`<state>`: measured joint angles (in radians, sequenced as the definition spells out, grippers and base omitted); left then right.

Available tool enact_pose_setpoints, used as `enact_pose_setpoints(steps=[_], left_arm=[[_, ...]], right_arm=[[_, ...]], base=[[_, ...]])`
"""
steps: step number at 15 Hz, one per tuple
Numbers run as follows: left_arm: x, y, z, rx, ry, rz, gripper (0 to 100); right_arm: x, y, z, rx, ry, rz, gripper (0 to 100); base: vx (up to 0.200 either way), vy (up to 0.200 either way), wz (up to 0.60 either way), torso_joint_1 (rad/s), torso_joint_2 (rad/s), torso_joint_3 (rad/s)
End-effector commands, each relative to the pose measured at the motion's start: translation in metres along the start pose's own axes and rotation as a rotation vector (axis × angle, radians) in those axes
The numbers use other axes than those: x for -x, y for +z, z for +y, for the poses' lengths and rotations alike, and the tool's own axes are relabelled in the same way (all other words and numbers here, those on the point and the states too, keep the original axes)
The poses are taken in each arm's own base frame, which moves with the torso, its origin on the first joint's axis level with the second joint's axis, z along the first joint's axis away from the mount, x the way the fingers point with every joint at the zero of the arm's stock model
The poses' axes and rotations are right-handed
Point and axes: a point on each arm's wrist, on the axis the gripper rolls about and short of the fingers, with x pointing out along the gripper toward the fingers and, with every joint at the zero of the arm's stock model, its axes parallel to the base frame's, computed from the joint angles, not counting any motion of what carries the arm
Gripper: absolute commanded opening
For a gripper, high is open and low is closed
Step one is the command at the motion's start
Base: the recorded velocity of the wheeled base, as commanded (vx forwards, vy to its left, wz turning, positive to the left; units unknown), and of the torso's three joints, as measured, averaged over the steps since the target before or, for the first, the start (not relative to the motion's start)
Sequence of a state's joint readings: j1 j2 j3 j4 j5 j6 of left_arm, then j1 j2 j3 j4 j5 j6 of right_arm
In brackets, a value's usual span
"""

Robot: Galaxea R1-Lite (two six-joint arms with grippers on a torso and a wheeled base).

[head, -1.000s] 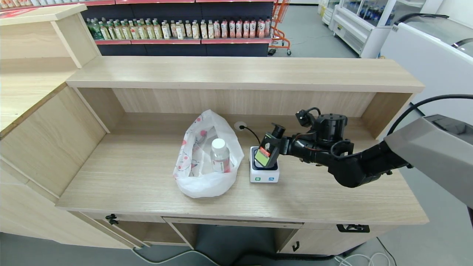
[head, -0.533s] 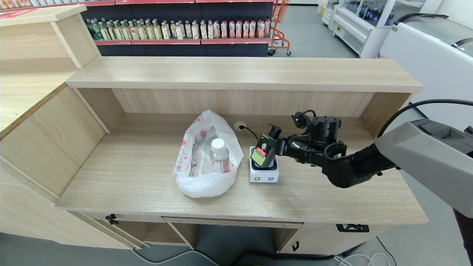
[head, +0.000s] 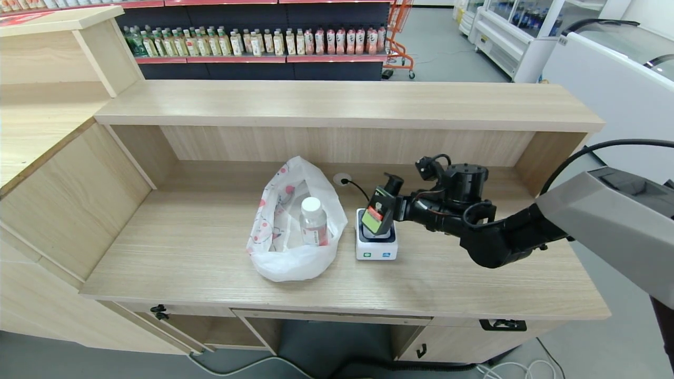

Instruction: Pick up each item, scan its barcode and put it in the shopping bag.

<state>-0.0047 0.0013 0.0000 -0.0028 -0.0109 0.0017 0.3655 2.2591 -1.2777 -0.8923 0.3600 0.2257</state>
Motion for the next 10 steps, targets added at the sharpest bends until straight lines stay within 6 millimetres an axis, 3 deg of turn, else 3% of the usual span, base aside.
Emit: enact_pose_setpoints(steps=[1, 2, 5, 6, 10], left_arm=[[0.0, 0.0, 0.0, 0.0, 0.0, 0.0, 100], [0.0, 0.0, 0.0, 0.0, 0.0, 0.0, 100], [0.0, 0.0, 0.0, 0.0, 0.0, 0.0, 100], [0.0, 0.0, 0.0, -0.001, 0.0, 0.0, 100], [0.0, 0.0, 0.0, 0.0, 0.0, 0.0, 100]], right_arm=[[0.039, 0.043, 0.022, 0.116, -0.017, -0.129, 0], [0.053, 0.052, 0.016, 0.178, -0.052, -0.142, 0], [0.074, 0.056, -0.02, 0.302, -0.157, -0.174, 0], [0.078, 0.057, -0.023, 0.305, -0.17, -0.173, 0], [0.079, 0.06, -0.022, 0.307, -0.171, -0.178, 0]], base=[[0.0, 0.0, 0.0, 0.0, 0.0, 0.0], [0.0, 0.0, 0.0, 0.0, 0.0, 0.0], [0.0, 0.0, 0.0, 0.0, 0.0, 0.0], [0.0, 0.0, 0.0, 0.0, 0.0, 0.0], [0.0, 0.2, 0.0, 0.001, 0.0, 0.005]])
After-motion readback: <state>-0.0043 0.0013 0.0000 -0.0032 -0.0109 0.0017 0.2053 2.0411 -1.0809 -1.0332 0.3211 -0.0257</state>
